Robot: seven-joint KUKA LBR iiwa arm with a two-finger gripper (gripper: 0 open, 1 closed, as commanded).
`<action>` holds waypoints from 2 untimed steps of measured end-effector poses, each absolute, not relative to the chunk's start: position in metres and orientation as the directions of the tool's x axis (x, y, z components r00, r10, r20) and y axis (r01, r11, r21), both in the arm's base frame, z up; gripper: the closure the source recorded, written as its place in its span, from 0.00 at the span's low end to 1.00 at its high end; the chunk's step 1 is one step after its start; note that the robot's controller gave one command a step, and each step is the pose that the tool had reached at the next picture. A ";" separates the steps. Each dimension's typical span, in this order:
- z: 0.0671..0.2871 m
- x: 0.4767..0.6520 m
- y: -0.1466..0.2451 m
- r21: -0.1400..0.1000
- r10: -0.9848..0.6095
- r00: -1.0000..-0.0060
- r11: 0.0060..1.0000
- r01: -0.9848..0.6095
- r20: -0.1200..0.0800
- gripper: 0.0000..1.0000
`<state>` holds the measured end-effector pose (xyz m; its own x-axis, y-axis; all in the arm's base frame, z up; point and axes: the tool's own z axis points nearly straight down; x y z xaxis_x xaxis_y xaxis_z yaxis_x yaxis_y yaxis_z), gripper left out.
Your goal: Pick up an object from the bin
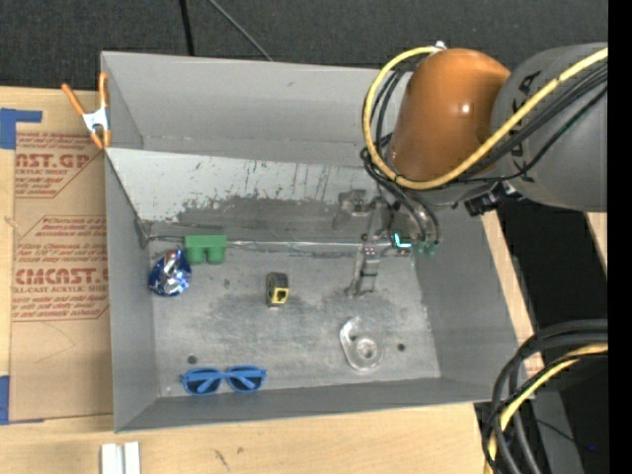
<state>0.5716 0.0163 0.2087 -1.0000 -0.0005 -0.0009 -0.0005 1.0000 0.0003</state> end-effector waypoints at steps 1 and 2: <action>0.115 0.494 0.008 -0.001 0.329 -0.944 0.944 0.329 0.005 0.00; 0.071 0.484 -0.047 -0.001 -0.149 -0.989 0.989 -0.149 -0.011 0.00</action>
Offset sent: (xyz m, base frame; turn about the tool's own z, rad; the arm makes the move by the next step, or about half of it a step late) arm -0.0759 -0.0085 -0.0912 0.3350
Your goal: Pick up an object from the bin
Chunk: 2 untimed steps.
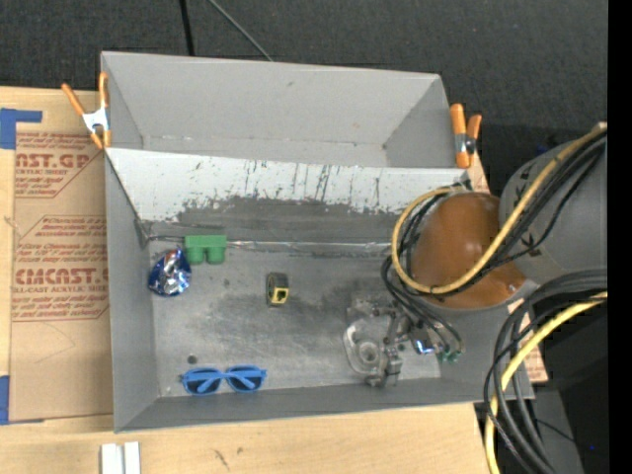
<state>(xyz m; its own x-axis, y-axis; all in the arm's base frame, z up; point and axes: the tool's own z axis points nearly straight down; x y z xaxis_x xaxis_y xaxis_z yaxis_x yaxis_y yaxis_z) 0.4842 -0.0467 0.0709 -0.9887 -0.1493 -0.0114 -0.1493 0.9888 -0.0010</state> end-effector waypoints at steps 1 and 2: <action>0.072 0.486 -0.046 -0.001 -0.149 -0.989 0.989 -0.149 -0.017 1.00; 0.199 0.493 -0.045 -0.002 -0.183 -0.983 0.983 -0.183 -0.009 1.00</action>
Offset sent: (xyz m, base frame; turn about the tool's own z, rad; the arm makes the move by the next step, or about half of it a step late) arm 0.0000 0.0000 0.0000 0.0000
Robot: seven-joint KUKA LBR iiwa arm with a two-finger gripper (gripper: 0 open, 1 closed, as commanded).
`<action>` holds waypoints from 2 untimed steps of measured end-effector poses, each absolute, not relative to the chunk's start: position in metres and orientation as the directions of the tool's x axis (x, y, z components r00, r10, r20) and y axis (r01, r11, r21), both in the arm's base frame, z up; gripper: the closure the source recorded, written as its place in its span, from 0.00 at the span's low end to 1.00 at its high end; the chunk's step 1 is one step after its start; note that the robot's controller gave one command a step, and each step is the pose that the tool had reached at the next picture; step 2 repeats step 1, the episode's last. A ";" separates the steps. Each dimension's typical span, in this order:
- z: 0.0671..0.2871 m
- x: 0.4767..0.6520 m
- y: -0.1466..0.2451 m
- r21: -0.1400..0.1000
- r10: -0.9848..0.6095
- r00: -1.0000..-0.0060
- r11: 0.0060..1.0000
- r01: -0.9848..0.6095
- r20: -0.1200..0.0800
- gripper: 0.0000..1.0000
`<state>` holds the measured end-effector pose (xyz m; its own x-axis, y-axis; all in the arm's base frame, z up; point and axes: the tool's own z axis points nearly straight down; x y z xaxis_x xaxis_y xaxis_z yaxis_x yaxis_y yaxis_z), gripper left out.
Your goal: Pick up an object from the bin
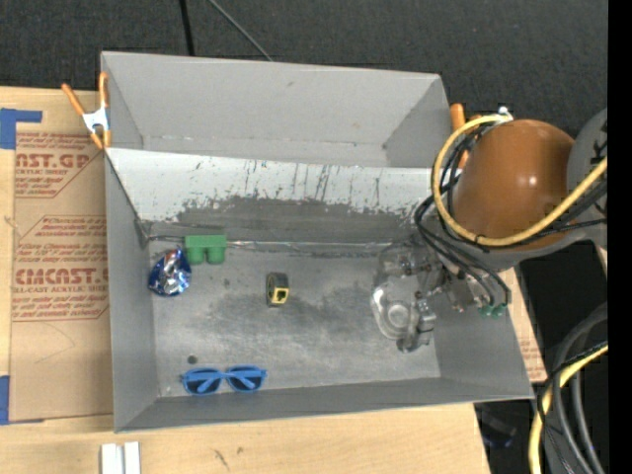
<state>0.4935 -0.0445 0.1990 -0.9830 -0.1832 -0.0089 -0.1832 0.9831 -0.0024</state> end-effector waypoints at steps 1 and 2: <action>0.245 0.529 -0.059 -0.003 -0.609 -0.793 0.793 -0.609 -0.005 1.00; 0.245 0.529 -0.059 -0.003 -0.609 -0.793 0.793 -0.609 -0.005 1.00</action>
Offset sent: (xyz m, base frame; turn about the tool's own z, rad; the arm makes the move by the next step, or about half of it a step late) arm 0.0338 -0.0145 0.0452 -0.4718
